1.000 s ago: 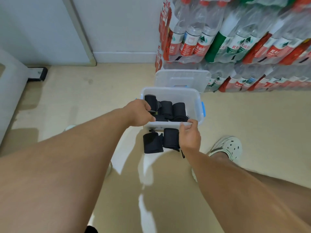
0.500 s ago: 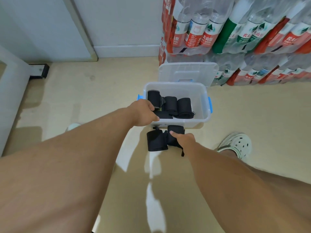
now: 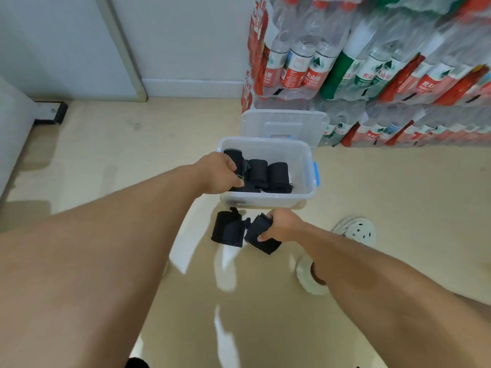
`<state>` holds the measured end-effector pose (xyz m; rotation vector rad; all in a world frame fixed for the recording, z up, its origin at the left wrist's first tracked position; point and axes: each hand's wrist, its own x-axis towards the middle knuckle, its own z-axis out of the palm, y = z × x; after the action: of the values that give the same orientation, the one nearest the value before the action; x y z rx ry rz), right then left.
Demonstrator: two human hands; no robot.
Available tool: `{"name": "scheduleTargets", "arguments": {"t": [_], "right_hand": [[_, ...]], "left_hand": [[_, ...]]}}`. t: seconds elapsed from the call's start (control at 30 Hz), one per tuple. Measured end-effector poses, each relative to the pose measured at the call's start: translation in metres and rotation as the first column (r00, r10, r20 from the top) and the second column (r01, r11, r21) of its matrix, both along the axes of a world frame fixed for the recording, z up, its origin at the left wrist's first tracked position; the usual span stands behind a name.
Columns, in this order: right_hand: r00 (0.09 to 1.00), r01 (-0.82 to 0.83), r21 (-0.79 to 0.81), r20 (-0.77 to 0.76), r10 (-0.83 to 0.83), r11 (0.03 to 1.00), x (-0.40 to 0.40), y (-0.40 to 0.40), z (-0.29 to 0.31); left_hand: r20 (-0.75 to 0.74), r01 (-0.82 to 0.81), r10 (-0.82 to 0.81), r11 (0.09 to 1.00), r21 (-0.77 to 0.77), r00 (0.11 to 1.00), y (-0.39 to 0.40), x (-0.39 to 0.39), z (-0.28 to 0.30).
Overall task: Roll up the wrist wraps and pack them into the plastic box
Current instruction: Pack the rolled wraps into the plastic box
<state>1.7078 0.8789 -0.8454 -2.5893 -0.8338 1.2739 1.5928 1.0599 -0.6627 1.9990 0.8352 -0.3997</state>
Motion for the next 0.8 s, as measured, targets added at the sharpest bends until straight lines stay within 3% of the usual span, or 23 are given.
{"name": "scheduleTargets", "arguments": {"t": [0.07,0.13,0.27,0.37,0.43,0.5,0.63,0.8], "right_hand": [[0.979,-0.198,-0.012,-0.040,0.198,0.980,0.015,0.009,0.036],[0.964,-0.227,0.036,-0.134,0.230,0.973,0.034,0.021,0.077],[0.989,0.017,0.318,-0.142,0.030,0.948,0.073,0.043,0.128],[0.979,0.115,0.464,0.095,-0.179,0.878,0.089,0.049,0.123],[0.931,0.049,0.411,0.313,-0.191,0.911,0.091,0.049,0.105],[0.905,-0.038,0.291,0.415,-0.091,0.956,0.088,0.047,0.083],[0.913,-0.155,0.082,0.393,0.111,0.984,0.083,0.050,0.045],[0.923,-0.260,-0.018,0.289,0.254,0.966,0.086,0.063,0.018]], "left_hand": [[0.028,-0.016,0.016,1.000,-0.002,0.999,0.001,-0.002,0.006],[0.046,-0.034,0.034,0.999,0.003,0.998,0.002,-0.004,0.011],[0.026,-0.065,0.064,0.998,0.004,0.998,0.006,-0.009,0.011],[-0.002,-0.065,0.065,0.998,0.020,0.998,0.012,-0.010,0.007],[-0.014,-0.065,0.065,0.998,0.024,0.998,0.015,-0.009,0.002],[-0.022,-0.068,0.068,0.998,0.019,0.997,0.018,-0.009,-0.004],[-0.042,-0.091,0.093,0.995,0.026,0.995,0.022,-0.007,-0.014],[-0.070,-0.093,0.093,0.996,0.012,0.993,0.022,-0.005,-0.021]]}}
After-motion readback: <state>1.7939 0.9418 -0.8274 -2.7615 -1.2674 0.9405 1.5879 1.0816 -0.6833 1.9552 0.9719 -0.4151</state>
